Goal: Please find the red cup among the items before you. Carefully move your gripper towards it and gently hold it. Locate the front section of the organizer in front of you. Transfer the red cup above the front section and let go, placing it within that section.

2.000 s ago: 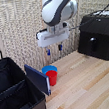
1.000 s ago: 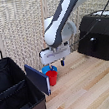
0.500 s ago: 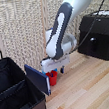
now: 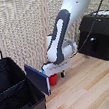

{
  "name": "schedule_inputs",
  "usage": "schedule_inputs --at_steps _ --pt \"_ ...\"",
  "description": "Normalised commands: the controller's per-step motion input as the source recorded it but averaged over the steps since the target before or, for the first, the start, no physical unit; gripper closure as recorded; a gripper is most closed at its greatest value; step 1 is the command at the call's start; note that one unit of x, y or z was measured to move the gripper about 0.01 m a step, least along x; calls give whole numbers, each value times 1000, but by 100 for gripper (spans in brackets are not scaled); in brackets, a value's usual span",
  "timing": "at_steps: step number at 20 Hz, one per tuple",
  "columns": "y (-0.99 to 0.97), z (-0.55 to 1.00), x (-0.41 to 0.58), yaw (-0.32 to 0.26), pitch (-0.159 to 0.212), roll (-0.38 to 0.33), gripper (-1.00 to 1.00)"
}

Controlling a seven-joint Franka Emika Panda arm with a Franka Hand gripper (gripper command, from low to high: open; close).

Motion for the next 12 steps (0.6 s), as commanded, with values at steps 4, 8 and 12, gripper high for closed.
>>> schedule_inputs --at_steps 4,8,12 --pt "5 -2 0 0 -13 0 100" --pt "14 164 9 -2 -3 0 100" --pt "3 634 16 -10 61 14 100"
